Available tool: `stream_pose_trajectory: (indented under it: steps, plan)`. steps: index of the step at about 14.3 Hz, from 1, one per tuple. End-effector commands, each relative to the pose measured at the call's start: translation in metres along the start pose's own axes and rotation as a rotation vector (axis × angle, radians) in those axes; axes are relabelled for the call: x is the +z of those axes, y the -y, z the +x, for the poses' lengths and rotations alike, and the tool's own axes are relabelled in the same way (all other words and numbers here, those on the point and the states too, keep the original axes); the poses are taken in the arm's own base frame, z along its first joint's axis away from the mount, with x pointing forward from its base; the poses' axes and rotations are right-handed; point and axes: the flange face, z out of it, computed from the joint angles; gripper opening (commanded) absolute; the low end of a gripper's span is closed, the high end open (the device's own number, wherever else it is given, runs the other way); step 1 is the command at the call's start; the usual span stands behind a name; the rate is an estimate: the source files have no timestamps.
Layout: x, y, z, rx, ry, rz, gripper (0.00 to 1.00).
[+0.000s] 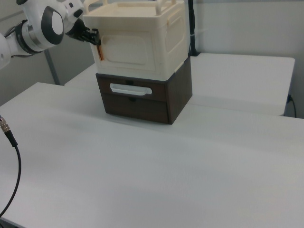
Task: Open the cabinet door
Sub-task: 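Pull the door edge outward with the gripper, swinging it open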
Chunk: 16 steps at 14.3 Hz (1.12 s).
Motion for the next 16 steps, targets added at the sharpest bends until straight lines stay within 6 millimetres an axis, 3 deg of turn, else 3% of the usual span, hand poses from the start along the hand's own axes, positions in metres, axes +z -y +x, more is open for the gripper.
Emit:
stream_pose_trajectory:
  steps: [1,7,8,11,12,13,16]
  plan:
    - [0.008,-0.019,-0.009,0.018,0.057,-0.049,0.16]
    - [-0.009,-0.031,-0.028,0.031,0.256,-0.097,0.16]
    - [-0.013,-0.033,-0.031,0.042,0.290,-0.099,0.21]
    - [-0.031,-0.048,-0.036,0.077,0.401,-0.075,0.60]
    - [-0.039,-0.057,-0.037,0.080,0.438,-0.065,0.65]
    - [-0.052,-0.067,-0.039,0.067,0.494,-0.056,0.84]
    - [-0.089,-0.094,-0.037,0.055,0.555,-0.050,0.91]
